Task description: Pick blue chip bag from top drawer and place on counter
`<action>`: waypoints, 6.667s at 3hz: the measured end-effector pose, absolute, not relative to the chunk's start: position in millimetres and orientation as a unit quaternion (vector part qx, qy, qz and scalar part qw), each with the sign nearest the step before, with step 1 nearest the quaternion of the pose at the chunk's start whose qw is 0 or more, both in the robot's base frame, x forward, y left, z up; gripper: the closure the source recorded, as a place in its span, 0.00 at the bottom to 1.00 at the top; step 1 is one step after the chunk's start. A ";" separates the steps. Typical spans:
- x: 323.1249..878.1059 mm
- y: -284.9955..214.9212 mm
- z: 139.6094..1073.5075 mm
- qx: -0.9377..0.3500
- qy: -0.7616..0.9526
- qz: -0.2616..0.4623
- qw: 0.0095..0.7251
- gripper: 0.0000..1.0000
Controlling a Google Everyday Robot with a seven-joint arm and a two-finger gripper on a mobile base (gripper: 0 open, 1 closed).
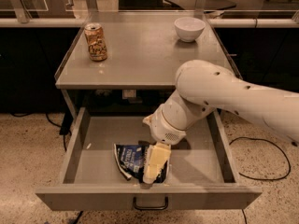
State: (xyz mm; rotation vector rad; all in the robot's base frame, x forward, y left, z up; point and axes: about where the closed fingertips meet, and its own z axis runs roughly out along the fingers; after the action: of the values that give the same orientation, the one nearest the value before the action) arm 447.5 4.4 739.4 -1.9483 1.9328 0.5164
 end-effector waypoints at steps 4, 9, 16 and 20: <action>463.5 5.0 671.2 -0.689 0.693 0.125 0.170 0.00; 498.5 19.3 693.2 -0.723 0.659 0.126 0.166 0.00; 514.2 62.8 573.3 -0.722 0.642 0.187 0.179 0.82; 513.4 63.5 595.9 -0.722 0.642 0.187 0.179 1.00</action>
Offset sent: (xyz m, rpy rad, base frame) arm -0.0182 0.0049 0.0048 -0.1023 -0.1026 0.0097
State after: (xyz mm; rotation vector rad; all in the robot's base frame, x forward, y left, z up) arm 513.4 63.5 595.9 -2.0408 1.8147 0.5293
